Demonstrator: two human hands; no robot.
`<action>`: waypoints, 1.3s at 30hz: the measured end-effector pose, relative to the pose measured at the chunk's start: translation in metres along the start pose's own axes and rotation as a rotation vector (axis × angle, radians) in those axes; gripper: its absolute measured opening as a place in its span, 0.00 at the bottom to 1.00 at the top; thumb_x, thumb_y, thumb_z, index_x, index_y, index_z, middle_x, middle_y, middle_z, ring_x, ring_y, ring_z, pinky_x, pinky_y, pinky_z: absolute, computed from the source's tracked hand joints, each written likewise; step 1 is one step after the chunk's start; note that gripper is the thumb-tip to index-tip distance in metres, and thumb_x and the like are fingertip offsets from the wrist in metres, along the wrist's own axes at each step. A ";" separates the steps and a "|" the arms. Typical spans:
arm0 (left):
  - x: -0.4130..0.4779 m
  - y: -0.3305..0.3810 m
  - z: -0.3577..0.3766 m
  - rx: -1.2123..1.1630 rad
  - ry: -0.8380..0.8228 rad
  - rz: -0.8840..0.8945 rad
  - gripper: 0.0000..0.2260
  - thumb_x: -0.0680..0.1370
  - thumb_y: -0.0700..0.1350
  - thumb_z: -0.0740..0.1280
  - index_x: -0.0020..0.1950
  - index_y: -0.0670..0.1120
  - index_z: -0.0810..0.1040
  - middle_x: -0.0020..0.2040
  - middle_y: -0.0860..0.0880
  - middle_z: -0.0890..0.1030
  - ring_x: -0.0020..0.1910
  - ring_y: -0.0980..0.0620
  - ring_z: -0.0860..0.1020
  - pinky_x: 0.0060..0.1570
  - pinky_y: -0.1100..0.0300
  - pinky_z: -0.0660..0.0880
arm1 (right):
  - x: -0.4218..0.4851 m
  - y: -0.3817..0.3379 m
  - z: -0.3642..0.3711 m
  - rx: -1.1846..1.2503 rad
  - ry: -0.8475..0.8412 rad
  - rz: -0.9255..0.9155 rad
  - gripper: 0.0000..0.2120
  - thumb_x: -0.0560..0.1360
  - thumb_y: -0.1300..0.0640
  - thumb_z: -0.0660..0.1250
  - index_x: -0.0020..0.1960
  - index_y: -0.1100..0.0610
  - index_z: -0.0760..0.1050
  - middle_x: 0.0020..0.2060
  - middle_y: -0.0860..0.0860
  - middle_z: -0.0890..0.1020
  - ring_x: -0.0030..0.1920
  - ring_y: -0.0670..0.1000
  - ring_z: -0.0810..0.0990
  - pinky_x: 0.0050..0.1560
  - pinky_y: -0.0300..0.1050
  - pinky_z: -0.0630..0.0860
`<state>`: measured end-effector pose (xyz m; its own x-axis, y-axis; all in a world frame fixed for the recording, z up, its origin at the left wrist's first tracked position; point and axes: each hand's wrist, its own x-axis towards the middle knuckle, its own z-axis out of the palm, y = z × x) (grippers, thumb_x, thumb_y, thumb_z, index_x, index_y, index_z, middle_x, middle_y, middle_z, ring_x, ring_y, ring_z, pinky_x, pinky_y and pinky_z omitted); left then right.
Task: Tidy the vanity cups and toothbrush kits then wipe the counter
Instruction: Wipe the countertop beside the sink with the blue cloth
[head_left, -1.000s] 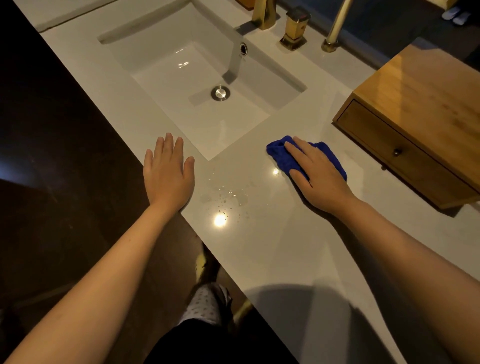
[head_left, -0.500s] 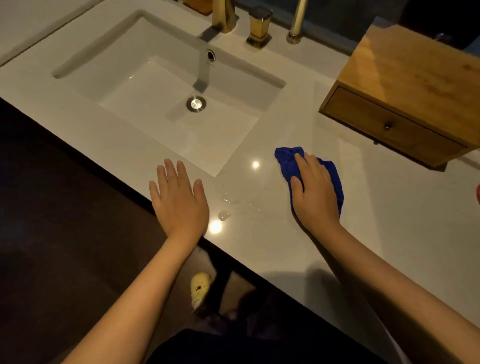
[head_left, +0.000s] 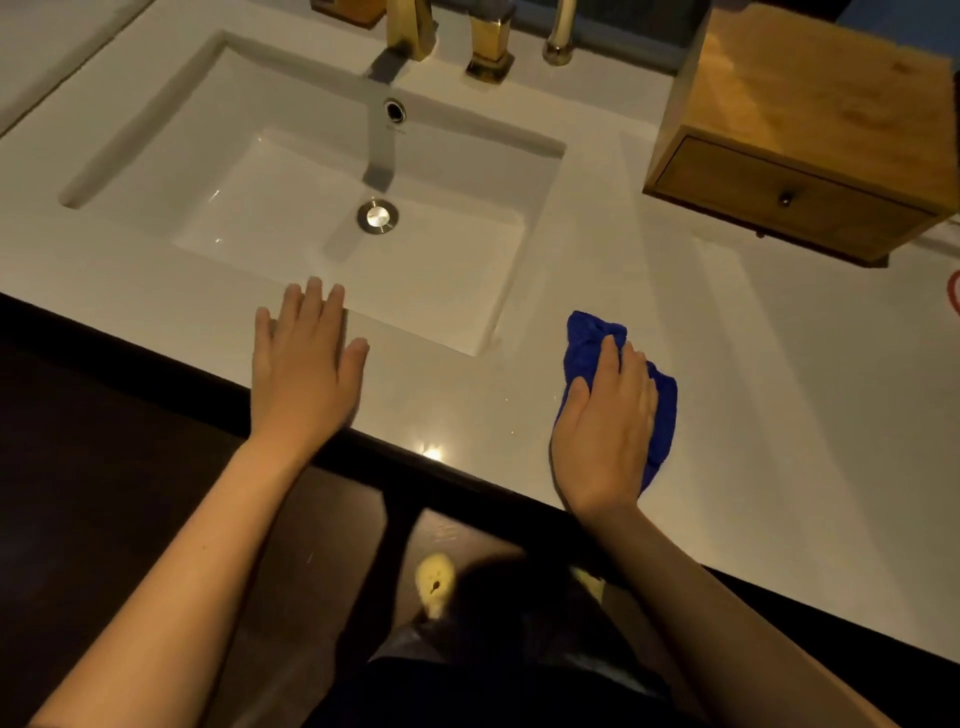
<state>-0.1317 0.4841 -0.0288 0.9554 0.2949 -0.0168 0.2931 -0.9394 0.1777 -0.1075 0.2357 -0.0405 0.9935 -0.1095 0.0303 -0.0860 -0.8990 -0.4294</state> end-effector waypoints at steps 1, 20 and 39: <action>0.004 -0.007 0.000 0.029 -0.013 -0.034 0.26 0.80 0.53 0.51 0.74 0.41 0.55 0.76 0.39 0.56 0.76 0.41 0.52 0.72 0.43 0.48 | -0.002 -0.006 0.002 -0.002 0.008 0.014 0.23 0.80 0.57 0.54 0.74 0.59 0.58 0.72 0.57 0.65 0.72 0.57 0.63 0.76 0.54 0.57; 0.007 -0.017 0.015 0.099 -0.007 -0.031 0.30 0.79 0.59 0.44 0.75 0.42 0.51 0.77 0.40 0.53 0.76 0.43 0.50 0.74 0.45 0.49 | 0.028 -0.076 0.034 0.080 0.013 -0.118 0.22 0.79 0.60 0.56 0.73 0.60 0.61 0.70 0.57 0.68 0.71 0.57 0.64 0.76 0.54 0.56; 0.008 -0.017 0.018 0.107 0.013 -0.040 0.29 0.79 0.58 0.45 0.75 0.44 0.51 0.77 0.42 0.52 0.76 0.44 0.49 0.73 0.46 0.48 | -0.023 -0.084 0.037 0.164 -0.189 -0.447 0.23 0.78 0.61 0.57 0.73 0.59 0.62 0.71 0.57 0.68 0.67 0.58 0.68 0.71 0.53 0.62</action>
<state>-0.1280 0.4996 -0.0497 0.9425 0.3342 -0.0086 0.3339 -0.9399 0.0714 -0.1199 0.3296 -0.0381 0.9277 0.3632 0.0862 0.3485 -0.7601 -0.5485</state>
